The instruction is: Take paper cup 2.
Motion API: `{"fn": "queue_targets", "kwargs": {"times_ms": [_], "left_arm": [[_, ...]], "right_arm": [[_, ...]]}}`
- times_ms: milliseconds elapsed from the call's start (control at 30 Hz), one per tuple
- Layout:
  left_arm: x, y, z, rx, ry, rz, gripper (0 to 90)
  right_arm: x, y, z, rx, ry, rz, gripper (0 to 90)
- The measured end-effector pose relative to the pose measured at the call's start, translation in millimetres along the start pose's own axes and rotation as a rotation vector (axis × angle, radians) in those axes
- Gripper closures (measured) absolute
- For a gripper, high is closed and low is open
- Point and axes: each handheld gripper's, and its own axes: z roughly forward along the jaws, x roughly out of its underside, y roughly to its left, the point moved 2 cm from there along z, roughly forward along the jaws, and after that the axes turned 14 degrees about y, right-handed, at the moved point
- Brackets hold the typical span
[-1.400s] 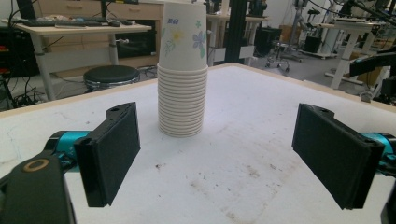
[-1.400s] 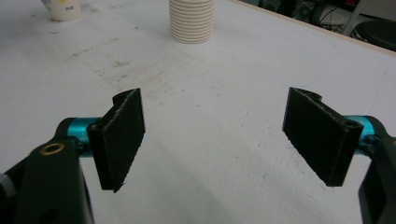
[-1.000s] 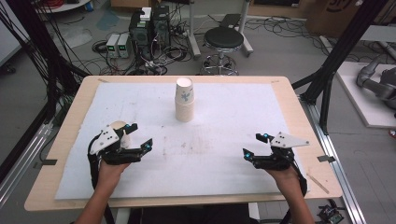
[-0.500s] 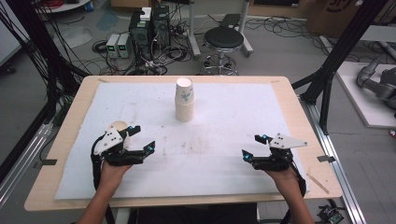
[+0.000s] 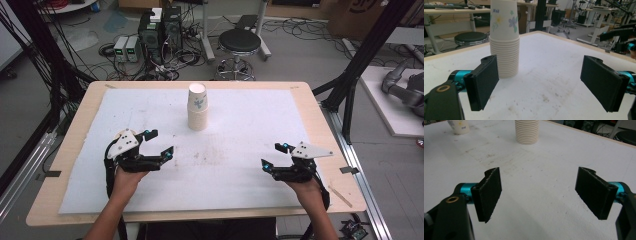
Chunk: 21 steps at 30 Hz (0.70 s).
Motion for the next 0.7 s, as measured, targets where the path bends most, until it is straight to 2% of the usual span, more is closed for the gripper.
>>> {"fn": "queue_targets", "kwargs": {"times_ms": [133, 300, 333, 367, 400, 467, 633, 700], "left_arm": [[-9.7, -0.4, 4.9, 0.007, 0.007, 0.009, 15.1], [-30.5, 1.1, 15.2, 0.021, 0.025, 0.029, 15.1], [-30.5, 1.1, 15.2, 0.021, 0.025, 0.029, 15.1], [-38.0, 2.3, 18.7, 0.022, 0.032, 0.034, 15.1], [-38.0, 2.3, 18.7, 0.022, 0.032, 0.034, 15.1], [-48.9, 4.4, 23.5, 0.024, 0.044, 0.035, 15.1], [-64.0, 9.3, 31.8, 0.019, 0.065, 0.043, 15.1], [-69.3, 12.1, 35.6, 0.019, 0.066, 0.035, 15.1]], "right_arm": [[-0.5, 0.2, 0.3, -0.003, -0.001, -0.004, 21.8], [-0.4, 0.0, 0.2, -0.006, 0.0, 0.0, 21.8], [-0.4, 0.0, 0.2, -0.006, 0.0, 0.0, 21.8], [-0.5, -0.3, 0.1, -0.005, -0.001, -0.003, 21.8], [-0.6, -0.2, -0.1, -0.007, -0.001, 0.0, 21.8], [-0.7, -0.3, -0.4, -0.008, -0.002, 0.0, 21.8], [-1.2, -1.0, -0.3, -0.008, -0.006, -0.005, 21.8], [-1.4, -1.1, -0.2, -0.008, -0.007, -0.006, 21.8]]}}
